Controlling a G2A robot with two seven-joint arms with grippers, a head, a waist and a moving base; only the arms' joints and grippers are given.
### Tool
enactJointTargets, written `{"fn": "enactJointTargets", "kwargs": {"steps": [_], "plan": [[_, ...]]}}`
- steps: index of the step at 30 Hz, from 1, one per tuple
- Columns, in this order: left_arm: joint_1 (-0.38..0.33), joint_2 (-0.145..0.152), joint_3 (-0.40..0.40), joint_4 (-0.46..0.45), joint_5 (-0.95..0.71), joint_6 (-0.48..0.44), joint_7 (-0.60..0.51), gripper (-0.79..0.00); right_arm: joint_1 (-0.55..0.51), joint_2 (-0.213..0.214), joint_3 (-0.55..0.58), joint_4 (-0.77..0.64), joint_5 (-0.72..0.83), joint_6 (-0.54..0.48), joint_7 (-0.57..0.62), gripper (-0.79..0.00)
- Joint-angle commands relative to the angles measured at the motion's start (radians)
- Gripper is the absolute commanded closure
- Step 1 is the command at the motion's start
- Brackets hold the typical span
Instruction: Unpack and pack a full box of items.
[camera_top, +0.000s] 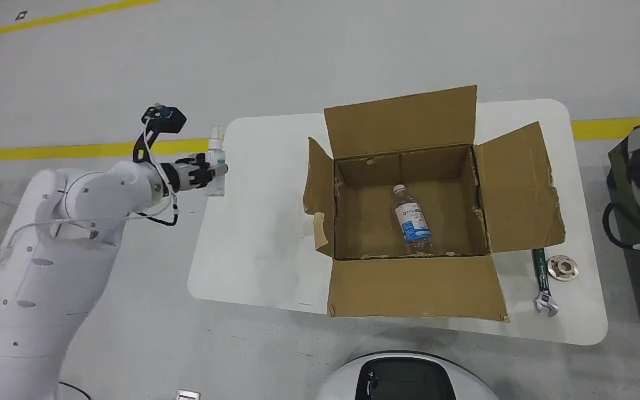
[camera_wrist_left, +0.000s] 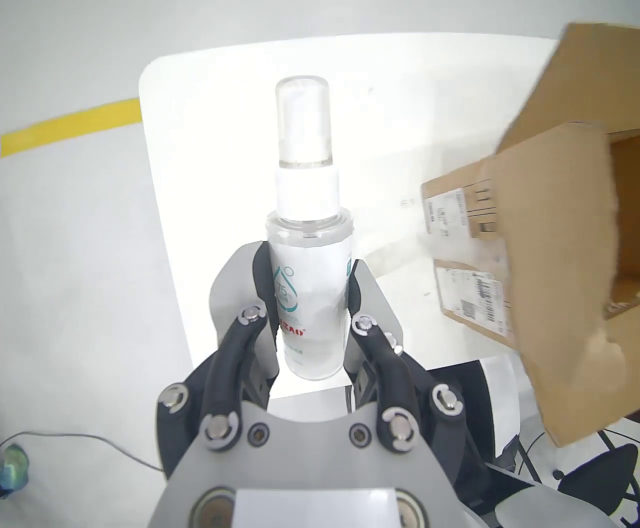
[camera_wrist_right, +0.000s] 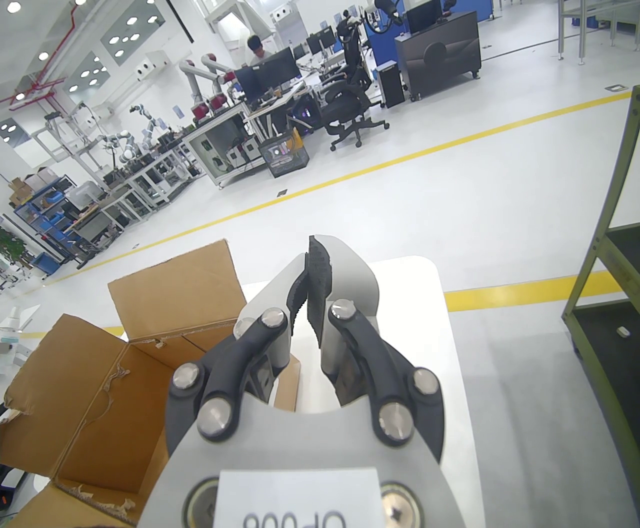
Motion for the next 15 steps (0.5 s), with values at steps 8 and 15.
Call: {"fn": "enactJointTargets", "kwargs": {"steps": [8,15], "plan": [[0.111,0.029,-0.115,-0.189,-0.181,-0.068,-0.052,0.000,0.000,0.000,0.000,0.000,0.000,0.000,0.000,-0.034],[0.110,0.024,-0.113,-0.212,-0.223,-0.103,-0.068,0.000,0.000,0.000,0.000,0.000,0.000,0.000,0.000,-0.031]]}}
